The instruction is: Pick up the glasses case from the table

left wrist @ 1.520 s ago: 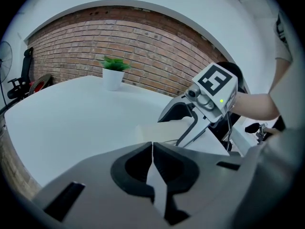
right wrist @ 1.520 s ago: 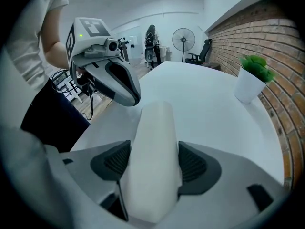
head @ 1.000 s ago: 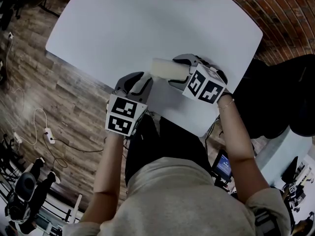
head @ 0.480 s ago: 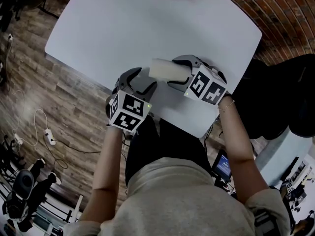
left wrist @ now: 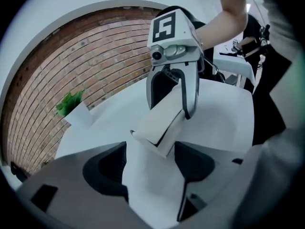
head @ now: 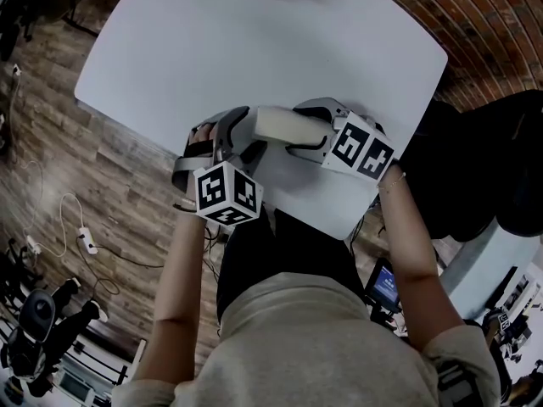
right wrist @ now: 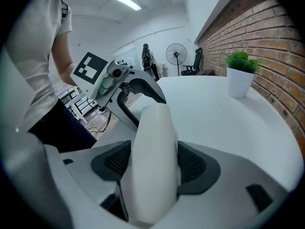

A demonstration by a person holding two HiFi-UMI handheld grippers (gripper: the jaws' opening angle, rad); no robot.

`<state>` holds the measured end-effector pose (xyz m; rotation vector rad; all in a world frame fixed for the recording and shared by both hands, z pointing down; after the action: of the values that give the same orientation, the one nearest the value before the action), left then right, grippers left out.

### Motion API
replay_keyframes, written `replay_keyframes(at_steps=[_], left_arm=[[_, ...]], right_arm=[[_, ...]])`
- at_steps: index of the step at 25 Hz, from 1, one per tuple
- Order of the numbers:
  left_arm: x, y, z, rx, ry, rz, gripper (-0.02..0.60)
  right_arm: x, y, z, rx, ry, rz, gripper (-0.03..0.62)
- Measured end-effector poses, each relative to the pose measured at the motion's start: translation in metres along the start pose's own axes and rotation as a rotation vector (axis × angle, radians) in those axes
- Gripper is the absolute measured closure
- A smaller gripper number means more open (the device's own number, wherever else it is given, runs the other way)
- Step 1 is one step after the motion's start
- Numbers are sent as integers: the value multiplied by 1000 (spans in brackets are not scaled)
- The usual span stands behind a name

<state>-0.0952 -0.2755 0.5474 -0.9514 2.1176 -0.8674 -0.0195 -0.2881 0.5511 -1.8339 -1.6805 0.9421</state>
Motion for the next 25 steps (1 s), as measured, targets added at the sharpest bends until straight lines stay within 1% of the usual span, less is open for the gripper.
replay_keyframes(at_steps=[1, 2, 3, 4, 6, 10, 11, 12, 15, 19, 22, 25], left_arm=[[0, 0, 2, -5, -5, 1, 287], [0, -1, 4, -13, 11, -6, 287], [-1, -1, 5, -24, 44, -20, 287], [-2, -2, 6, -39, 94, -42, 287], [-6, -3, 7, -88, 240, -109, 287], [-7, 1, 13, -249, 605, -265, 287], [-5, 3, 15, -285, 682, -290, 287], [-3, 4, 17, -312, 740, -307, 287], [3, 5, 23, -356, 859, -330, 287], [8, 5, 21, -380, 1013, -341, 287], [5, -2, 22, -387, 1096, -371, 287], [0, -3, 28, -400, 1175, -414, 287]], right_arm=[[-1, 1, 1, -6, -6, 3, 290], [-1, 2, 1, -13, -10, 5, 290], [-2, 4, 2, -19, -11, 5, 290], [-2, 5, 2, -25, -9, 3, 290], [-1, 6, 1, -38, -3, -6, 289], [1, 6, 4, -59, 11, -26, 289], [1, 6, 4, -62, 17, -31, 289], [1, 6, 4, -65, 22, -37, 289], [1, 11, 4, -81, 29, -57, 289], [-1, 16, 7, -125, 32, -90, 289], [-4, 16, 4, -148, 46, -112, 289], [-1, 17, 10, -168, 62, -131, 289]])
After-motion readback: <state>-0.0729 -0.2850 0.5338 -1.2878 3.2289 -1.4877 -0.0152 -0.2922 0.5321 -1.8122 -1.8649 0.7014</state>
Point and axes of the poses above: the fingertips, and each gripper's own axes: y backward along the fingers, x to its left, z out of its top, the point moved 3 cm from there along y, backward along the fingers, and after that the axes turned 2 degrees about y, right-handed, at the moved point
